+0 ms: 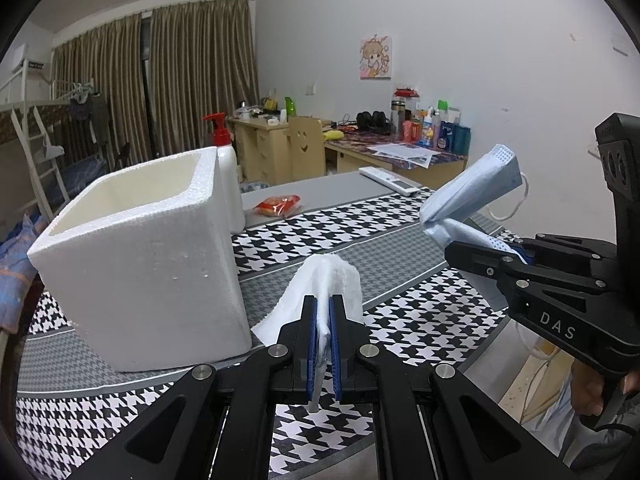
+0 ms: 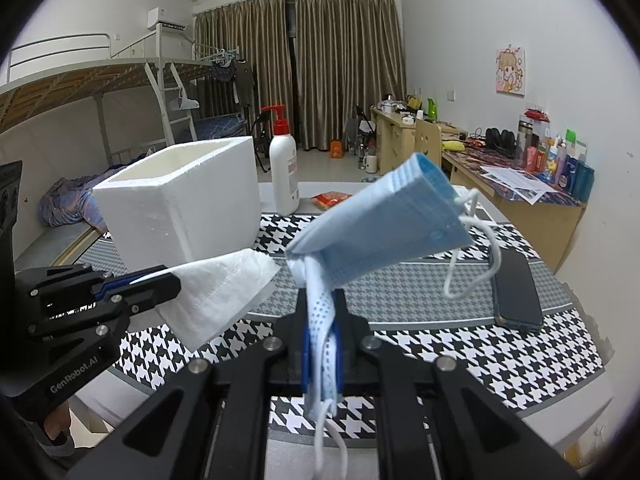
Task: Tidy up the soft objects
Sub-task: 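Lift the tissue and mask with both grippers toward the foam box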
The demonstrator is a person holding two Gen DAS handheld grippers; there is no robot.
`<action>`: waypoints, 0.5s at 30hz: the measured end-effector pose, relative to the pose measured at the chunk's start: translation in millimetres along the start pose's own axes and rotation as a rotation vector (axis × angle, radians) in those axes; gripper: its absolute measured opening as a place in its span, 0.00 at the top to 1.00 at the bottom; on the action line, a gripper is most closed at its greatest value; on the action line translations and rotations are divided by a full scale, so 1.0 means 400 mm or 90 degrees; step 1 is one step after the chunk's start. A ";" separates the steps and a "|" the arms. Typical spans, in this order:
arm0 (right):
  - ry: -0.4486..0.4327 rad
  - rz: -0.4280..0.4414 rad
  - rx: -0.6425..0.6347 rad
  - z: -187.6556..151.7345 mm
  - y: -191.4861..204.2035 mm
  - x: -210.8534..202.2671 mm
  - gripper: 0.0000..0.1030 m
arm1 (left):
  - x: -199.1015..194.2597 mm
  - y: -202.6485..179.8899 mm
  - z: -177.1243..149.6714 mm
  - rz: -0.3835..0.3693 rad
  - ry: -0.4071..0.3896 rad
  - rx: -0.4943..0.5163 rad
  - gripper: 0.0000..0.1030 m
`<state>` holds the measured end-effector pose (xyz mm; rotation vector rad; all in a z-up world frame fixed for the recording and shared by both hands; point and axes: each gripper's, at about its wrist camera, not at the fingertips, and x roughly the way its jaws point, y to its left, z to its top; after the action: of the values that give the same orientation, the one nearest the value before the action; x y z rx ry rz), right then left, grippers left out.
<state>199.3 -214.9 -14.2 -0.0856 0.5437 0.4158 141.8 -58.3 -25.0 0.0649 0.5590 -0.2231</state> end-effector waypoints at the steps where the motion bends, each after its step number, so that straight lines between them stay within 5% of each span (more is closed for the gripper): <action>1: -0.001 0.000 0.000 -0.001 0.001 -0.002 0.88 | -0.004 0.001 -0.001 -0.001 -0.002 -0.001 0.94; 15: -0.014 -0.001 0.002 0.019 -0.002 -0.006 0.88 | -0.025 0.018 0.025 -0.016 -0.023 -0.004 0.96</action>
<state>201.5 -215.0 -6.5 -0.0781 0.5222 0.4136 140.2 -50.7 -11.2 0.0477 0.5247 -0.2460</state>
